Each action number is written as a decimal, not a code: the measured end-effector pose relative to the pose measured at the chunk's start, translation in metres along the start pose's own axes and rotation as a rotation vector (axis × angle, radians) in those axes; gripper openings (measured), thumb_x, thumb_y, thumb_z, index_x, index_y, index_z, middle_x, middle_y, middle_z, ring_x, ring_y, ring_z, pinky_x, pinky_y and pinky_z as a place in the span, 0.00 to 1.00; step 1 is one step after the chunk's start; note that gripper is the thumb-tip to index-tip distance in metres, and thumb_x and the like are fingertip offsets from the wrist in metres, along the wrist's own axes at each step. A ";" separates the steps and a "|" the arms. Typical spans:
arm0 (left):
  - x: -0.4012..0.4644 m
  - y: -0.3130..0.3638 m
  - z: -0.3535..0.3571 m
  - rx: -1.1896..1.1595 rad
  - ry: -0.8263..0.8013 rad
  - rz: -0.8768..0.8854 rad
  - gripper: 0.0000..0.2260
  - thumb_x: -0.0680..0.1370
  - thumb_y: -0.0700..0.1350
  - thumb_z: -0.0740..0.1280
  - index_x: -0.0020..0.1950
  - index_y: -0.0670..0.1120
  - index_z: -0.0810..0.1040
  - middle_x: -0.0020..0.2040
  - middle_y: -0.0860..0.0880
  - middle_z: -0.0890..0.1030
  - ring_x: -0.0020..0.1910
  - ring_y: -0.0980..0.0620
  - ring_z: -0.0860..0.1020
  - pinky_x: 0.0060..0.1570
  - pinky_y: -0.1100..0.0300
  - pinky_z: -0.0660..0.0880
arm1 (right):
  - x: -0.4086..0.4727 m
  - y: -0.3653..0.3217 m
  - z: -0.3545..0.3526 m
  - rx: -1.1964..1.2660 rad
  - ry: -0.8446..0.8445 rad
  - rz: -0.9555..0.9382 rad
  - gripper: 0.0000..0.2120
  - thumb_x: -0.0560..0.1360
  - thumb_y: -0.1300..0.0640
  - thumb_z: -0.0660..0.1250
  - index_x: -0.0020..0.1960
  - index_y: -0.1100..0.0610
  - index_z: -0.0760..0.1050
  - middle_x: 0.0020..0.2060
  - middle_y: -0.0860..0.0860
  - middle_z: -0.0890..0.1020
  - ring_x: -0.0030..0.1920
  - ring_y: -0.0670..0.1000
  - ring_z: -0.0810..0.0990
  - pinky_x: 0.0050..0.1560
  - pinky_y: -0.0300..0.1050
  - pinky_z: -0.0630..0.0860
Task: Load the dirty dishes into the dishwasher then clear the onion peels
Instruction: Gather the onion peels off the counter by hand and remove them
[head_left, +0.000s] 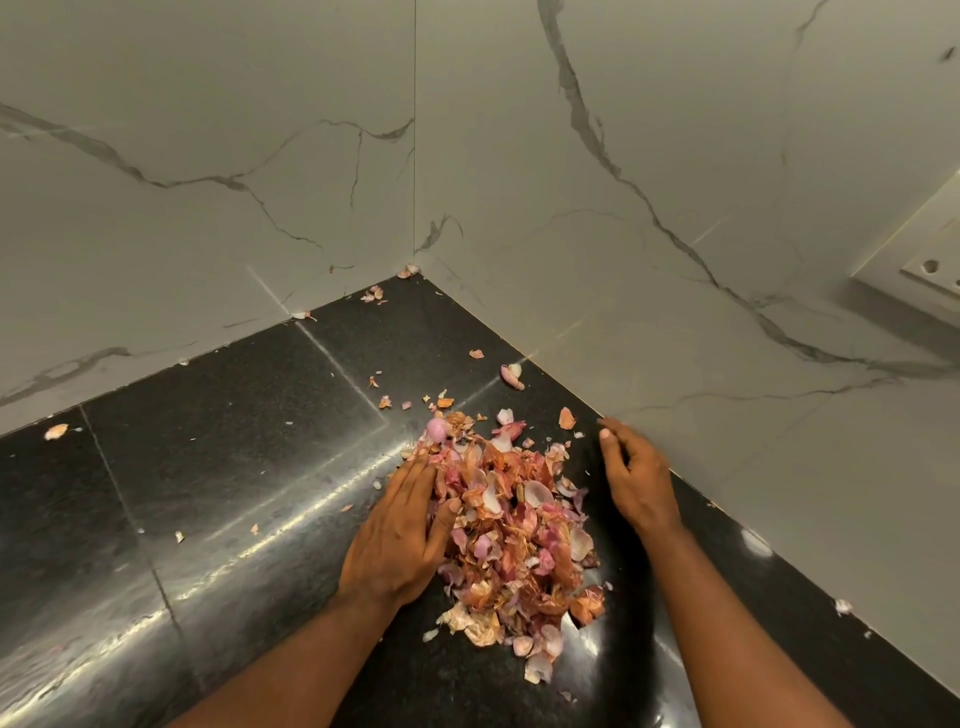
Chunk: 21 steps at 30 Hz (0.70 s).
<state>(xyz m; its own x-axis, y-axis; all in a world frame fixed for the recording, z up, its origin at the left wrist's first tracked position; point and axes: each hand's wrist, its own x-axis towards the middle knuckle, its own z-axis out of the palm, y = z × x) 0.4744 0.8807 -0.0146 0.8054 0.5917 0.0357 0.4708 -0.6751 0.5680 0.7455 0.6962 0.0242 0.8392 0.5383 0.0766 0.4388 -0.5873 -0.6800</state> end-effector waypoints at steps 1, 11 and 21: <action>0.000 0.001 -0.001 0.003 0.000 -0.001 0.34 0.83 0.69 0.44 0.85 0.52 0.51 0.85 0.52 0.53 0.83 0.57 0.50 0.80 0.57 0.49 | 0.003 0.005 0.000 -0.092 -0.108 -0.002 0.21 0.86 0.44 0.58 0.76 0.49 0.72 0.75 0.47 0.72 0.76 0.50 0.68 0.75 0.53 0.67; 0.000 0.000 -0.001 -0.002 -0.004 -0.011 0.34 0.83 0.69 0.45 0.85 0.53 0.51 0.85 0.53 0.53 0.83 0.58 0.49 0.80 0.57 0.49 | 0.007 0.010 0.008 -0.194 -0.031 -0.042 0.16 0.84 0.52 0.63 0.71 0.52 0.76 0.69 0.51 0.78 0.69 0.51 0.73 0.72 0.56 0.71; 0.001 -0.002 0.001 0.000 0.004 -0.007 0.35 0.82 0.71 0.42 0.85 0.53 0.52 0.85 0.52 0.54 0.83 0.57 0.50 0.81 0.54 0.51 | -0.003 0.019 0.020 -0.408 0.163 0.130 0.20 0.83 0.46 0.64 0.73 0.50 0.74 0.62 0.55 0.75 0.60 0.55 0.71 0.60 0.55 0.72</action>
<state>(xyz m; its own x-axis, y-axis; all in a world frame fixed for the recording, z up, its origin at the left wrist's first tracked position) 0.4752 0.8818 -0.0166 0.8007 0.5980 0.0354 0.4762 -0.6714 0.5679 0.7447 0.6952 -0.0037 0.9209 0.3615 0.1461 0.3899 -0.8511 -0.3517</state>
